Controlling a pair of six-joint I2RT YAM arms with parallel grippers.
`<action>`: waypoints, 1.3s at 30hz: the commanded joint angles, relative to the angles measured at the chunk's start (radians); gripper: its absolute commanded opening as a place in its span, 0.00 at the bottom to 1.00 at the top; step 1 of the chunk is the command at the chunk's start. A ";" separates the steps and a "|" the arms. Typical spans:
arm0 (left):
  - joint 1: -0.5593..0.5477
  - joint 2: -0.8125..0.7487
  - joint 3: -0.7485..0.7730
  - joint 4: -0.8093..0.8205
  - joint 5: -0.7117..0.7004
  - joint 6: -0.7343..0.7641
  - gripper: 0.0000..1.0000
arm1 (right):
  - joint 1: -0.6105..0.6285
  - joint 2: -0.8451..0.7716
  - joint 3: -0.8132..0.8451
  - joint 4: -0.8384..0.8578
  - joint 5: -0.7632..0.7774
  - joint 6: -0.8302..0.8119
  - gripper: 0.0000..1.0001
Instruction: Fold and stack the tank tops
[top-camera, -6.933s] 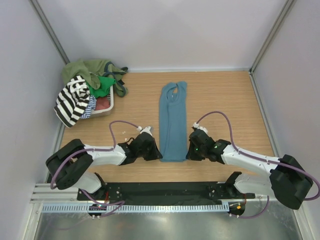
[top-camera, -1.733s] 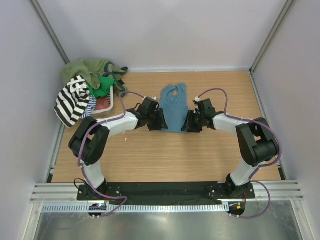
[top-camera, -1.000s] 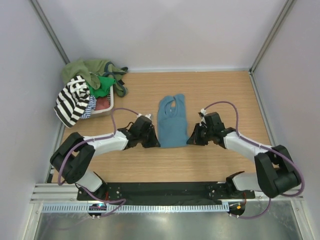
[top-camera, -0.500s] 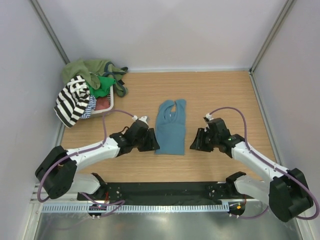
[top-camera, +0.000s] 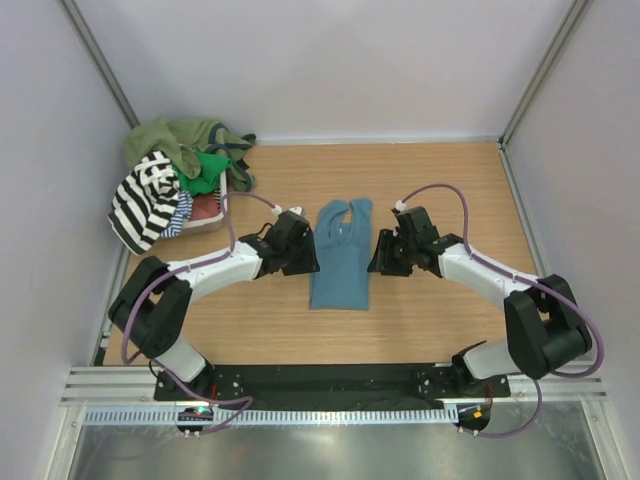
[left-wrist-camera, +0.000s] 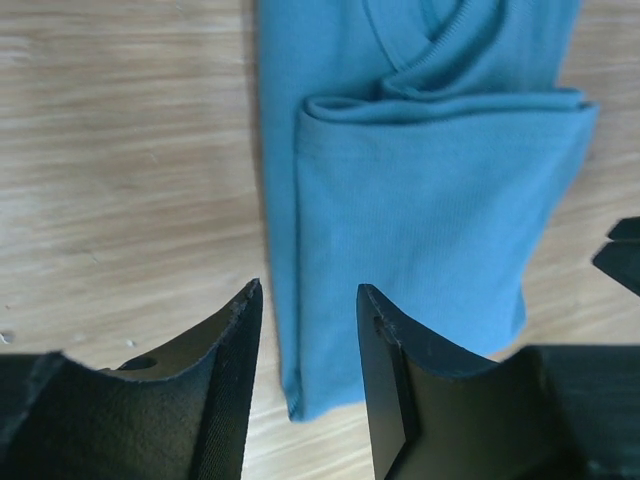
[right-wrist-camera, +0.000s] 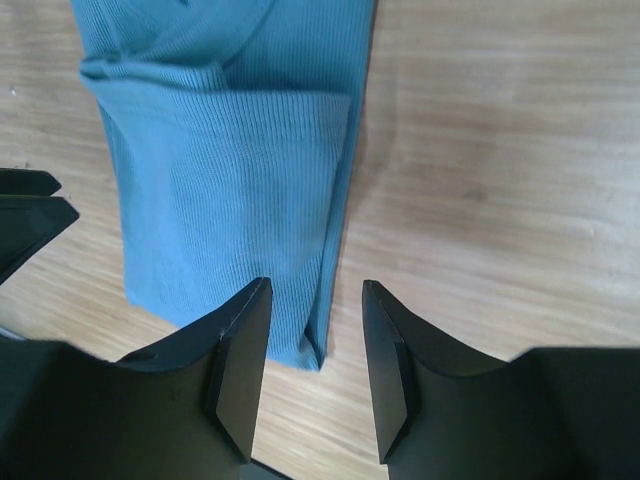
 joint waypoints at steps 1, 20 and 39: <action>0.026 0.040 0.056 -0.007 -0.013 0.040 0.43 | 0.004 0.056 0.084 0.049 0.029 -0.026 0.47; 0.031 0.235 0.214 -0.007 0.002 0.059 0.41 | 0.003 0.230 0.187 0.085 -0.001 -0.040 0.34; 0.026 0.167 0.205 -0.038 -0.044 0.071 0.02 | 0.003 0.219 0.203 0.074 -0.038 -0.036 0.01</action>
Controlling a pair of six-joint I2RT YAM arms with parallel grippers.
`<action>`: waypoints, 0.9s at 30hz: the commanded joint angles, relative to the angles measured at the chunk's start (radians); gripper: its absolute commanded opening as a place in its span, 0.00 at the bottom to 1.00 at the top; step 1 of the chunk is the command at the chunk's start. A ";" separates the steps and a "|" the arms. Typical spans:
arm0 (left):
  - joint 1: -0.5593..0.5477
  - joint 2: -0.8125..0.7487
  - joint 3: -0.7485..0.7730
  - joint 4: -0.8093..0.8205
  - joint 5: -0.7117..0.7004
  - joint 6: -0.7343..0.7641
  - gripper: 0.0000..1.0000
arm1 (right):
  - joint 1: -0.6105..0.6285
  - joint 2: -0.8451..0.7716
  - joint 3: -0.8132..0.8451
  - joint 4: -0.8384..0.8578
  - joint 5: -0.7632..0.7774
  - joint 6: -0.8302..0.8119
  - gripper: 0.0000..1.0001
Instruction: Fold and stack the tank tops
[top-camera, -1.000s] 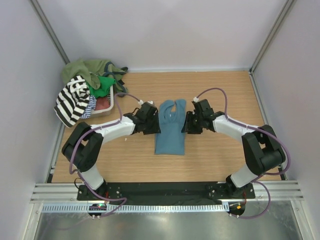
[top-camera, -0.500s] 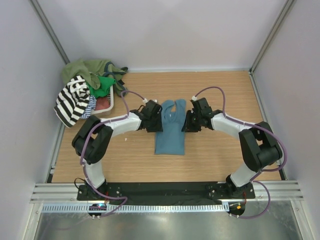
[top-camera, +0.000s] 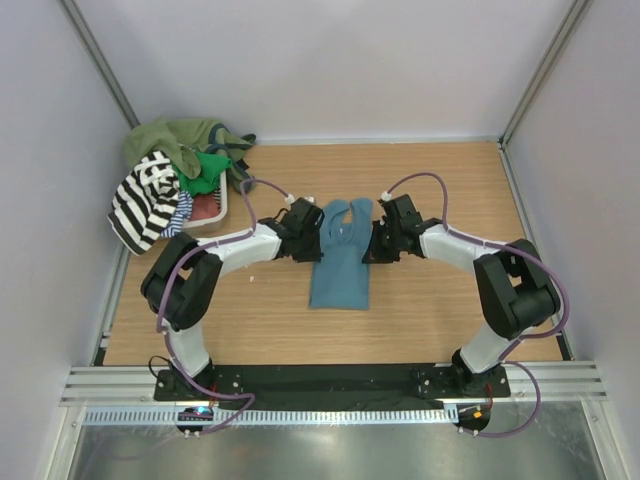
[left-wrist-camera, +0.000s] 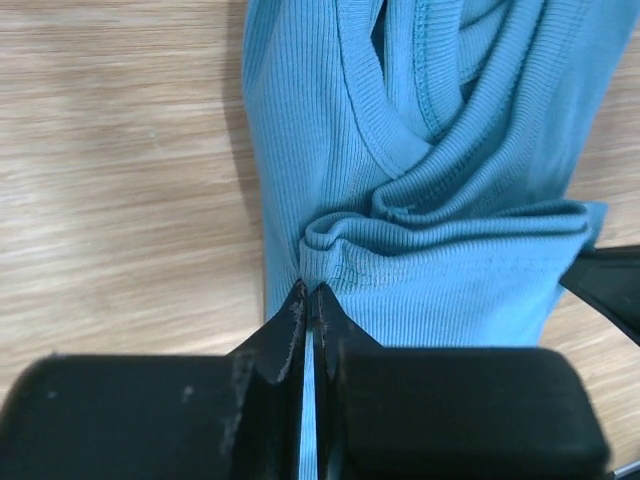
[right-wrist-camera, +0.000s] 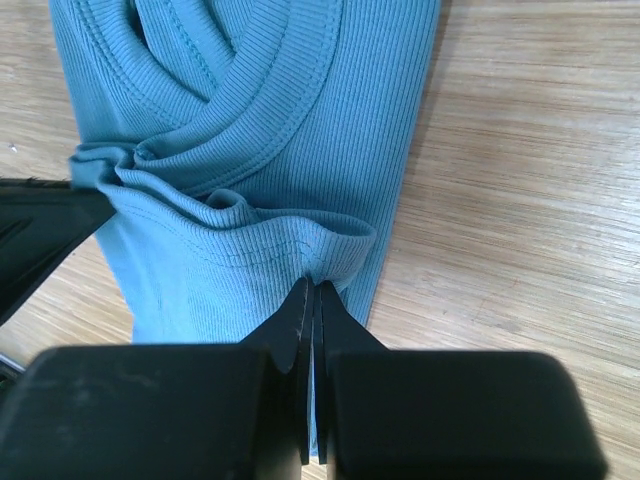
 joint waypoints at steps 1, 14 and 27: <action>-0.006 -0.089 -0.013 -0.011 -0.041 0.025 0.02 | 0.003 -0.046 0.038 0.005 -0.012 -0.009 0.01; -0.021 -0.070 0.012 -0.031 -0.050 0.029 0.26 | 0.003 -0.070 0.039 -0.014 -0.011 -0.011 0.01; -0.019 0.034 0.064 -0.032 -0.030 0.034 0.16 | 0.003 -0.054 0.035 -0.005 -0.018 -0.009 0.01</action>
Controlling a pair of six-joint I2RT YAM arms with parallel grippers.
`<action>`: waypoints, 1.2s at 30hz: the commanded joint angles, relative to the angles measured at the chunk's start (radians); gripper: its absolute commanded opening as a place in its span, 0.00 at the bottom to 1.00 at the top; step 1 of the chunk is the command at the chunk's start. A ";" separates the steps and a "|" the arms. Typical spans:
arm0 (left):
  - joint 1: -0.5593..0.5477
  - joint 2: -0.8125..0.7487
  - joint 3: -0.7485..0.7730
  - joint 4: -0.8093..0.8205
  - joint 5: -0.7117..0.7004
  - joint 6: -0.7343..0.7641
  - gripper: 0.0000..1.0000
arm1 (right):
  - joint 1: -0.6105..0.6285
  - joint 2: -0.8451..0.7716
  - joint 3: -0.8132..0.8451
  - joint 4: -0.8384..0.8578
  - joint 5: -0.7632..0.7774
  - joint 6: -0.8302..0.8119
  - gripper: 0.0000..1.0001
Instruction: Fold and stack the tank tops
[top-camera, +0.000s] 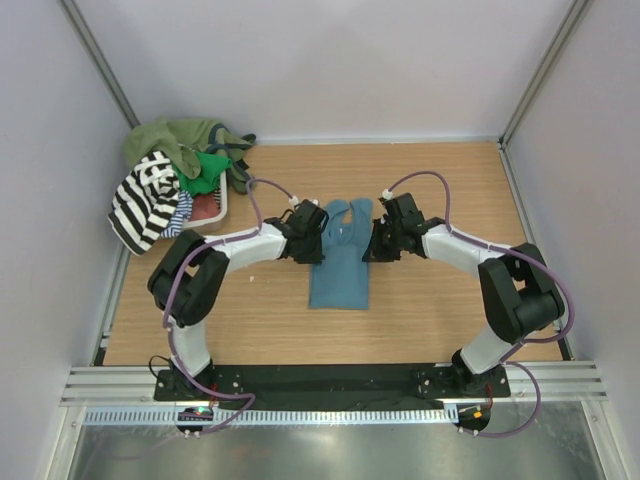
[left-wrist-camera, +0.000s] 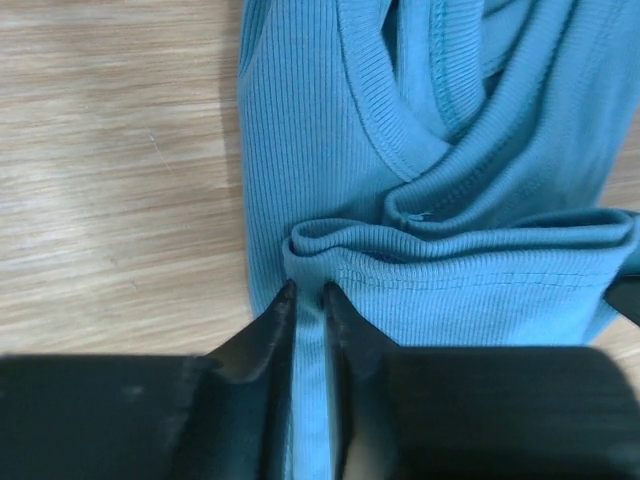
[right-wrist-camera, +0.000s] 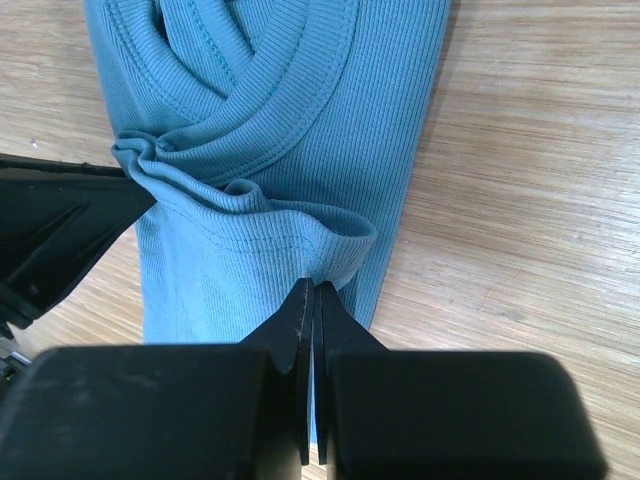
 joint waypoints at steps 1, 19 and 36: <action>-0.004 0.001 0.035 -0.002 -0.005 0.012 0.11 | 0.006 -0.025 0.032 0.011 -0.011 -0.009 0.01; -0.031 -0.270 -0.007 -0.084 -0.095 0.021 0.00 | 0.007 -0.106 0.078 -0.046 -0.017 -0.011 0.01; -0.030 -0.036 0.062 -0.021 -0.197 0.038 0.00 | 0.006 0.063 0.067 0.012 0.116 0.003 0.01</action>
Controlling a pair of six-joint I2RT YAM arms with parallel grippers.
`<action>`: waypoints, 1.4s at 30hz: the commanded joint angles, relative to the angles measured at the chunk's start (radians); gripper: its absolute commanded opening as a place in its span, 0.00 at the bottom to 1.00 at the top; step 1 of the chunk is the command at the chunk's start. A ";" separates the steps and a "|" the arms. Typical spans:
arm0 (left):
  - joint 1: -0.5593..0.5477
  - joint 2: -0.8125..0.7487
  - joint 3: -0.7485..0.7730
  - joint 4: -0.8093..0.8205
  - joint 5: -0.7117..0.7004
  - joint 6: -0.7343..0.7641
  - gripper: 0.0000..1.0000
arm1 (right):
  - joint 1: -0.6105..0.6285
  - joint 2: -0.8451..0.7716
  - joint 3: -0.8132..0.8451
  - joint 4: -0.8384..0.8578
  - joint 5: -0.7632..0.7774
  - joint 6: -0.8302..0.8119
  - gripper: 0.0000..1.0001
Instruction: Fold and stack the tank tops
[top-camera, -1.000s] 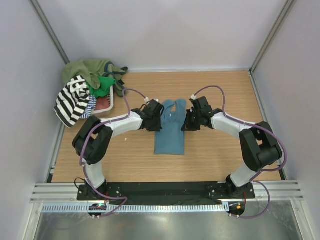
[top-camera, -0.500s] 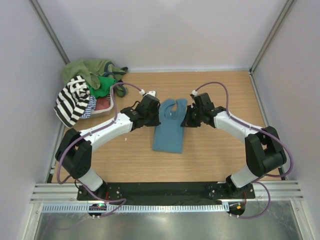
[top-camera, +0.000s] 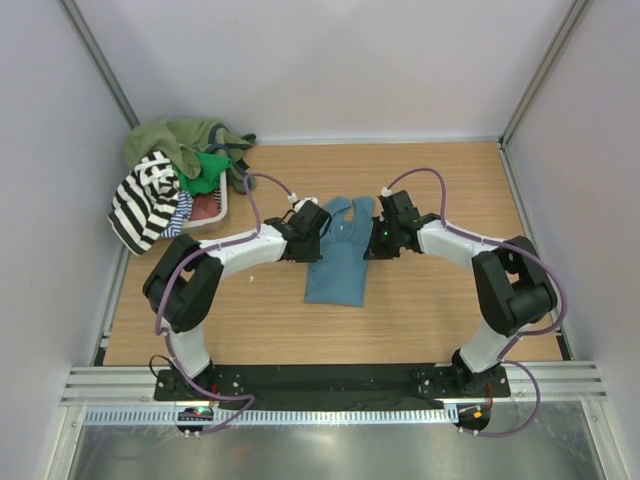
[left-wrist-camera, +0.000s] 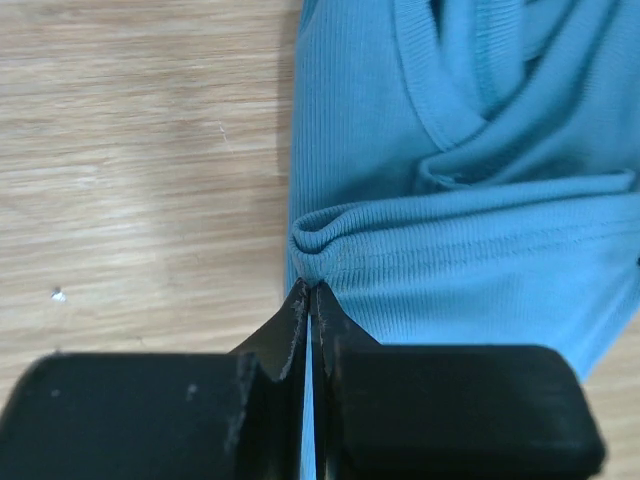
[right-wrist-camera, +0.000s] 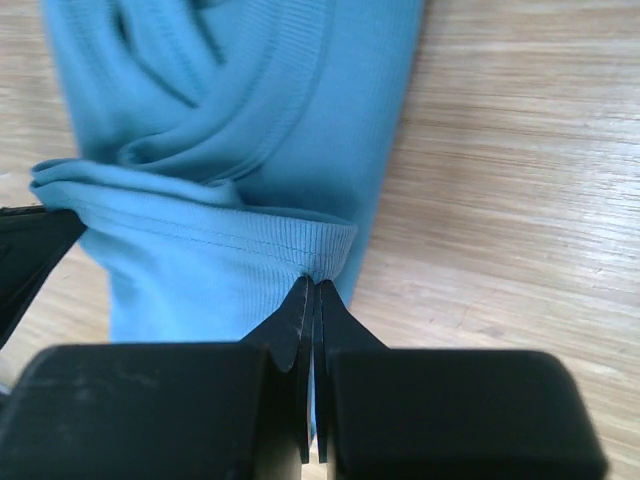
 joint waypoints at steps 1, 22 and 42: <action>0.002 0.040 0.069 0.047 -0.049 0.007 0.00 | 0.005 0.050 0.020 0.043 0.063 0.005 0.01; -0.021 -0.294 -0.131 0.064 0.026 -0.045 0.45 | 0.019 -0.220 -0.115 0.217 -0.146 0.060 0.24; -0.101 -0.126 -0.354 0.660 0.454 -0.198 0.28 | 0.036 0.144 -0.203 0.830 -0.518 0.278 0.01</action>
